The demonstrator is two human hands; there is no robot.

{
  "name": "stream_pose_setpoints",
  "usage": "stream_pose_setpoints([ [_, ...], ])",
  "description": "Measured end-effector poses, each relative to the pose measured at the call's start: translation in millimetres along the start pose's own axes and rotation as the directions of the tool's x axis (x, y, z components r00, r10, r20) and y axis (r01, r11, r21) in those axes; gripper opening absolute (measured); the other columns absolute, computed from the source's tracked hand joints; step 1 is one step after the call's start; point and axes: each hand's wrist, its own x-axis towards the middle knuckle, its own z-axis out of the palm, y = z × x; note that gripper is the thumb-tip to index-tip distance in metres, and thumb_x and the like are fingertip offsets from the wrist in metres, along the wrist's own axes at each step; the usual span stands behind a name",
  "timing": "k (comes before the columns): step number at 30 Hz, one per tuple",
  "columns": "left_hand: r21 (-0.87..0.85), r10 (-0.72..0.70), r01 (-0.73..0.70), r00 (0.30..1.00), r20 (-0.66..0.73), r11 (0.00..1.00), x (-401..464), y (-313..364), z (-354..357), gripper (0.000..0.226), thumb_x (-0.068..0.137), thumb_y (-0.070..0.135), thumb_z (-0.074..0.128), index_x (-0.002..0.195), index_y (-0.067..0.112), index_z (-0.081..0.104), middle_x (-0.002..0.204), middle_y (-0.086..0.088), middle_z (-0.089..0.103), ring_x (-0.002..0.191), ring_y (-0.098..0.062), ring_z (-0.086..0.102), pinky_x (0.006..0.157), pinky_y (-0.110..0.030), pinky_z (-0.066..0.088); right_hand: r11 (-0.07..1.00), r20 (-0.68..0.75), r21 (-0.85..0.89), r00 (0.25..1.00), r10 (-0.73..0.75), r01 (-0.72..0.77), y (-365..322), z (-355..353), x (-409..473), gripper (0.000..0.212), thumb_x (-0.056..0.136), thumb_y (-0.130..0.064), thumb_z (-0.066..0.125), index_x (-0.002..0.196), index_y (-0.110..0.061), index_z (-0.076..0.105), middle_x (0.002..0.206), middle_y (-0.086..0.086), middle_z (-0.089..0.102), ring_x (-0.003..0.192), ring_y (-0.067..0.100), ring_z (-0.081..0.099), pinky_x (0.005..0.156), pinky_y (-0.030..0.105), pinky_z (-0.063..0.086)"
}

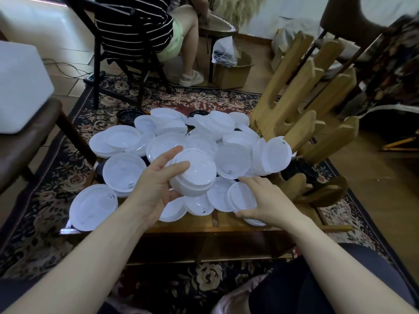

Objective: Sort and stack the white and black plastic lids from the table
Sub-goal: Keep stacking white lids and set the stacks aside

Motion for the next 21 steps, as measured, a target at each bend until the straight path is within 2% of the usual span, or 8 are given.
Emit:
stream_pose_setpoints([
  [3, -0.004, -0.006, 0.006, 1.000, -0.002, 1.000, 1.6, -1.8, -0.1, 0.053, 0.078, 0.014, 0.071, 0.128, 0.030, 0.063, 0.126, -0.004, 0.068, 0.098, -0.016, 0.068, 0.066, -0.029, 0.058, 0.999, -0.012, 0.037, 1.000, 0.021, -0.020, -3.8, -1.7, -0.5, 0.089, 0.079, -0.051, 0.073, 0.151, -0.028, 0.028, 0.145, -0.003, 0.040, 0.134, 0.017, 0.035, 0.106, 0.031, 0.032],
  [6, -0.010, -0.009, 0.008, 1.000, -0.003, 1.000, 3.6, -4.3, 0.7, 0.044, 0.087, 0.008, 0.067, 0.125, 0.031, 0.063, 0.127, -0.009, 0.067, 0.097, -0.017, 0.068, 0.066, -0.029, 0.058, 0.938, -0.063, 0.344, 0.995, 0.077, -0.050, -11.4, -12.0, -4.6, 0.092, 0.077, -0.047, 0.078, 0.151, -0.032, 0.026, 0.147, -0.006, 0.036, 0.133, 0.013, 0.039, 0.106, 0.032, 0.038],
  [9, 0.008, -0.013, 0.012, 1.000, 0.009, 1.000, 5.3, -9.1, 2.6, 0.045, 0.087, 0.008, 0.068, 0.125, 0.032, 0.064, 0.133, -0.009, 0.063, 0.105, -0.019, 0.069, 0.070, -0.031, 0.060, 0.651, -0.122, 0.759, 0.983, 0.139, 0.002, -29.5, -28.1, -7.2, 0.097, 0.069, -0.051, 0.079, 0.150, -0.040, 0.027, 0.137, -0.011, 0.043, 0.121, 0.009, 0.051, 0.098, 0.030, 0.046],
  [11, 0.038, -0.002, 0.001, 0.999, 0.034, 0.999, 4.5, -12.3, 6.5, 0.048, 0.086, 0.009, 0.071, 0.126, 0.035, 0.064, 0.137, -0.005, 0.060, 0.111, -0.020, 0.067, 0.074, -0.032, 0.060, 0.470, -0.120, 0.882, 0.979, 0.167, 0.028, -43.1, -36.5, -4.4, 0.091, 0.066, -0.052, 0.073, 0.146, -0.046, 0.031, 0.129, -0.012, 0.047, 0.109, 0.008, 0.059, 0.082, 0.024, 0.052],
  [13, 0.061, 0.016, -0.022, 0.996, 0.083, 0.998, 2.2, -13.5, 11.9, 0.053, 0.079, 0.016, 0.076, 0.126, 0.036, 0.062, 0.138, 0.000, 0.060, 0.114, -0.019, 0.067, 0.076, -0.031, 0.060, 0.367, -0.089, 0.930, 0.983, 0.163, 0.023, -54.5, -41.2, -1.0, 0.087, 0.066, -0.052, 0.072, 0.144, -0.049, 0.033, 0.128, -0.011, 0.048, 0.105, 0.008, 0.061, 0.073, 0.022, 0.055],
  [15, 0.101, 0.037, -0.049, 0.992, 0.122, 0.994, 0.9, -15.3, 15.5, 0.064, 0.070, 0.024, 0.082, 0.128, 0.037, 0.059, 0.137, 0.003, 0.061, 0.116, -0.017, 0.066, 0.083, -0.032, 0.060, 0.359, -0.049, 0.933, 0.989, 0.140, -0.004, -62.6, -40.7, 1.1, 0.085, 0.069, -0.053, 0.072, 0.145, -0.049, 0.032, 0.127, -0.012, 0.049, 0.107, 0.006, 0.060, 0.076, 0.025, 0.058],
  [18, 0.215, 0.052, -0.084, 0.987, 0.150, 0.973, 0.1, -18.9, 17.5, 0.074, 0.062, 0.036, 0.091, 0.129, 0.042, 0.059, 0.140, 0.007, 0.059, 0.126, -0.017, 0.059, 0.100, -0.043, 0.054, 0.489, -0.057, 0.872, 0.986, 0.160, -0.029, -67.4, -32.4, 3.4, 0.065, 0.083, -0.049, 0.067, 0.142, -0.046, 0.038, 0.107, -0.024, 0.047, 0.097, -0.001, 0.057, 0.066, 0.018, 0.053],
  [21, 0.180, 0.058, -0.080, 0.990, 0.127, 0.980, -0.8, -19.3, 20.1, 0.076, 0.063, 0.028, 0.090, 0.132, 0.033, 0.058, 0.133, 0.004, 0.064, 0.115, -0.015, 0.066, 0.091, -0.037, 0.059, 0.546, -0.121, 0.838, 0.979, 0.167, 0.010, -63.9, -25.6, 6.0, 0.031, 0.092, -0.045, 0.058, 0.123, -0.037, 0.056, 0.098, -0.021, 0.057, 0.092, 0.006, 0.059, 0.061, 0.014, 0.044],
])
